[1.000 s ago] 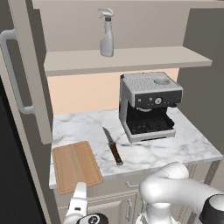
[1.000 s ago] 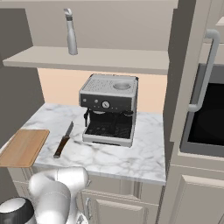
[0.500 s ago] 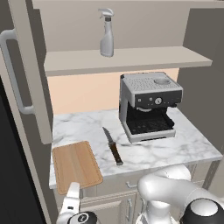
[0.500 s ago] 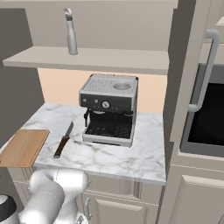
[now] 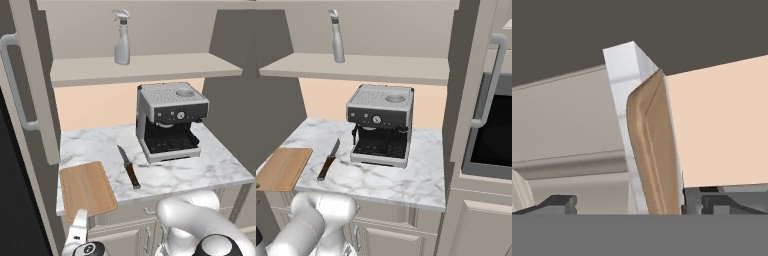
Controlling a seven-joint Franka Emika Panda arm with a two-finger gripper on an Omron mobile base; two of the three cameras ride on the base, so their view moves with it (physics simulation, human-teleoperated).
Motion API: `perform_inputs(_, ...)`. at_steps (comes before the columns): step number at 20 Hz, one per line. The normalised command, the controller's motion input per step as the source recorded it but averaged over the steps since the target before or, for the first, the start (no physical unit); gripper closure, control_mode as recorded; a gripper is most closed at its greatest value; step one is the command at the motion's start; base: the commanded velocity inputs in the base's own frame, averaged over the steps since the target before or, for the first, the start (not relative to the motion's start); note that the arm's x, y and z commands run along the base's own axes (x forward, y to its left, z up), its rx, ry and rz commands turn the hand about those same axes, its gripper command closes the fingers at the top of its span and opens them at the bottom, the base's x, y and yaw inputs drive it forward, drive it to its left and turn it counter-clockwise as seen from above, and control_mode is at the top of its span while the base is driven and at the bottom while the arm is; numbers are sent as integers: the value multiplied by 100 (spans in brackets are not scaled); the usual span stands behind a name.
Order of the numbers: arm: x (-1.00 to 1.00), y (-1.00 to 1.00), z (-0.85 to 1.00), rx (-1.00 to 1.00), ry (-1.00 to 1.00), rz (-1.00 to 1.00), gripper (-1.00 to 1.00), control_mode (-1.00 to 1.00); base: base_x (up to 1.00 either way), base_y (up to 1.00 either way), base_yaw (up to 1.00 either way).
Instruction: Move the cutting board and knife to the sink. Then move spray from the cabinet to the counter.
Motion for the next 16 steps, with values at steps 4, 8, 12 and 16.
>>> perform_inputs(4, 10, 4, -24, 0, 0, 0, -100, -100, 0, 0, 0)
perform_inputs(8, 14, 3, -10, 0, -1, 0, -100, -100, 0, 0, 0)
perform_inputs(12, 22, 2, 0, 0, -1, -1, -100, -100, 0, 0, 0)
perform_inputs(16, 29, 2, -3, 0, 0, -3, -100, -100, 0, 0, 0)
